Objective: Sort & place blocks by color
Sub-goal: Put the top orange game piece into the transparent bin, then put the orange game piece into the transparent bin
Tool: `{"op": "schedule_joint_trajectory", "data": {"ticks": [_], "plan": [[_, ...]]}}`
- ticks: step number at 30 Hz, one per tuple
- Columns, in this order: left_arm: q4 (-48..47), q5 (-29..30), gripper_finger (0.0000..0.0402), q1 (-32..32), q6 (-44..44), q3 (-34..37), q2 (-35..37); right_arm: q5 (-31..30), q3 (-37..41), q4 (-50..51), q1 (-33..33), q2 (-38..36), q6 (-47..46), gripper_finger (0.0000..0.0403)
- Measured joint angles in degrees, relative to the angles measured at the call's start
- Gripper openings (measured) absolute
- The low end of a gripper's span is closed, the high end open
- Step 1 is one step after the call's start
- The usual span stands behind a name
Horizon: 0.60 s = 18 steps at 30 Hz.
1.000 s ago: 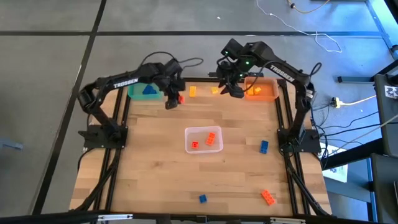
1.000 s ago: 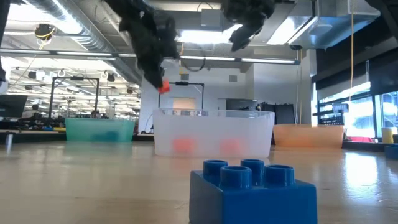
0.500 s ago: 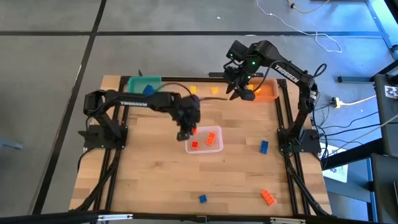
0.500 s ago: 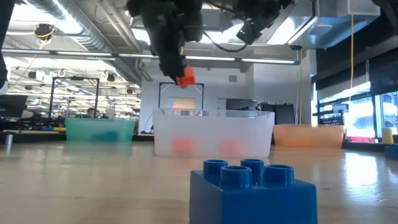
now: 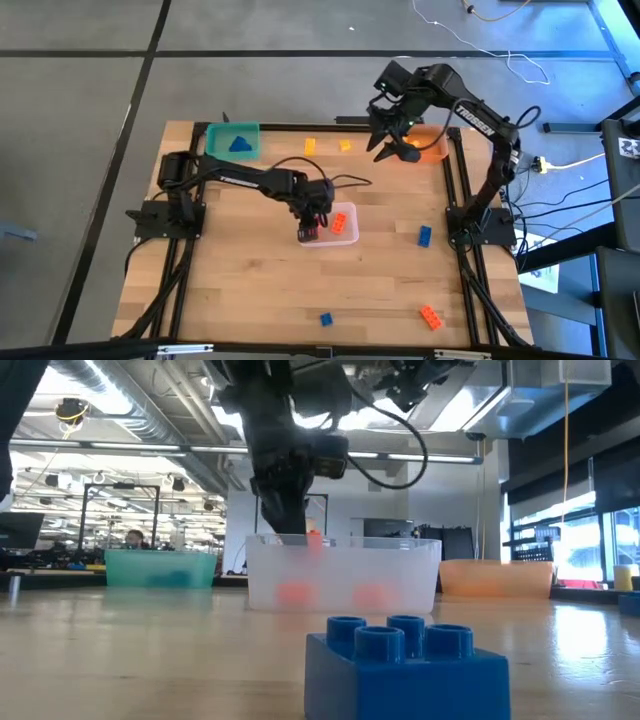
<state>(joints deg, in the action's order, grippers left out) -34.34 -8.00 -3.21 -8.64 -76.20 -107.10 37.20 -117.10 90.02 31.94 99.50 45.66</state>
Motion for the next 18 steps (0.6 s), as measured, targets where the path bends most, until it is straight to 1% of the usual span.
{"op": "schedule_joint_trajectory", "data": {"ticks": [3,6,13,18], "plan": [[0.1,0.1,0.0161,-0.1,0.0,0.0,-0.9,-0.1,0.0,0.0,0.0,-1.2,-0.2,0.0181],[-0.1,0.1,0.0173,-0.1,0.1,0.0,-1.5,0.0,0.0,0.0,0.0,-2.2,-0.4,0.0181],[0.6,0.1,0.0174,-0.1,0.2,0.0,-1.3,-0.1,0.0,0.0,0.0,-4.5,-1.6,0.0181],[0.4,0.1,0.0176,-0.2,0.1,0.0,-0.8,-3.4,0.3,-0.1,-0.2,-6.8,-3.6,0.0181]]}}
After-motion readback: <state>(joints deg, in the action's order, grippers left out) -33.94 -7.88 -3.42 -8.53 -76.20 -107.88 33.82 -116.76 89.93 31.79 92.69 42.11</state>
